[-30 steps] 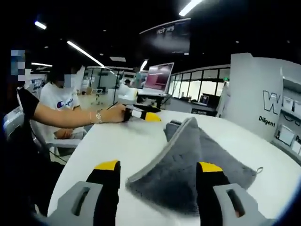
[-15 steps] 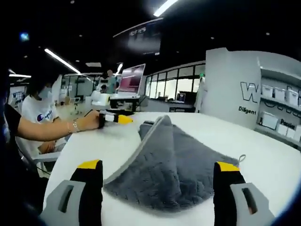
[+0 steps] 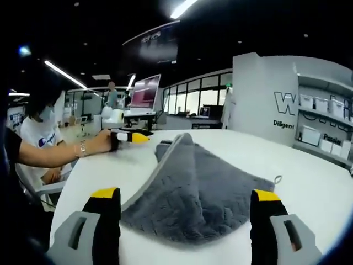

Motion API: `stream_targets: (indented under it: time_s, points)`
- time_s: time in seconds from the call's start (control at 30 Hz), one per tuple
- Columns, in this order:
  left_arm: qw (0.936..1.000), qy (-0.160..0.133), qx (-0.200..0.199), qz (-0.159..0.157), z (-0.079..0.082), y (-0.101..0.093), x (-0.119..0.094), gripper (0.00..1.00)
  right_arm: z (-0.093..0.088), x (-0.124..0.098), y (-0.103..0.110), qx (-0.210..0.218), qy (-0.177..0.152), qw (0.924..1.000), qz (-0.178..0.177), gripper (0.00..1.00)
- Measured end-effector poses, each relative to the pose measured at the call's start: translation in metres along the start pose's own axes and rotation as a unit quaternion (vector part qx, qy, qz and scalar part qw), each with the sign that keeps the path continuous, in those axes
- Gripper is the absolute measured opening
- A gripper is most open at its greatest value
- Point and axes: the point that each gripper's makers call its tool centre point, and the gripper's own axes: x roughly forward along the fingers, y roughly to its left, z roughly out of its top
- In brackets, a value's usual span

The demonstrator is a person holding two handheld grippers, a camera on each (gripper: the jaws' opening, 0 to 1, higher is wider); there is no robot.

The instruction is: Open the folded towel by lifting each exposed corner and separating the folded layers until the towel lies flat within the target outline without major curled edges

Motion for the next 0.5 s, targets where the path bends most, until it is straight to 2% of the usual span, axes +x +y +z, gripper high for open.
stream_targets:
  time_s: [0.03,0.13,0.23,0.3,0.33,0.43,0.5]
  points:
    - [0.9999,0.006,0.003,-0.013,0.000,-0.005,0.002,0.84,0.000,0.000,-0.001,0.003,0.001,1.0000,0.001,0.99]
    - [0.9993,0.019,0.031,-0.011,0.001,-0.011,0.009,0.79,0.002,0.000,-0.005,0.001,-0.001,1.0000,-0.003,0.99]
    - [0.9991,0.024,0.033,-0.015,0.004,-0.017,0.019,0.77,0.003,-0.001,-0.002,0.000,-0.003,1.0000,-0.003,0.99]
    - [0.9990,0.036,0.021,-0.016,0.002,-0.018,0.029,0.71,0.005,-0.001,-0.002,0.000,-0.006,1.0000,-0.001,0.99]
    - [0.9986,0.051,0.012,-0.005,-0.002,-0.015,0.031,0.67,0.006,-0.001,-0.002,0.005,-0.009,0.9999,0.000,0.99]
    - [0.9992,0.038,-0.006,0.013,0.000,-0.010,0.042,0.62,0.007,-0.002,0.000,0.018,-0.014,0.9997,0.004,0.99]
    - [0.9987,0.046,-0.023,0.008,-0.003,-0.010,0.051,0.60,0.009,-0.002,0.001,0.015,-0.016,0.9997,0.005,0.99]
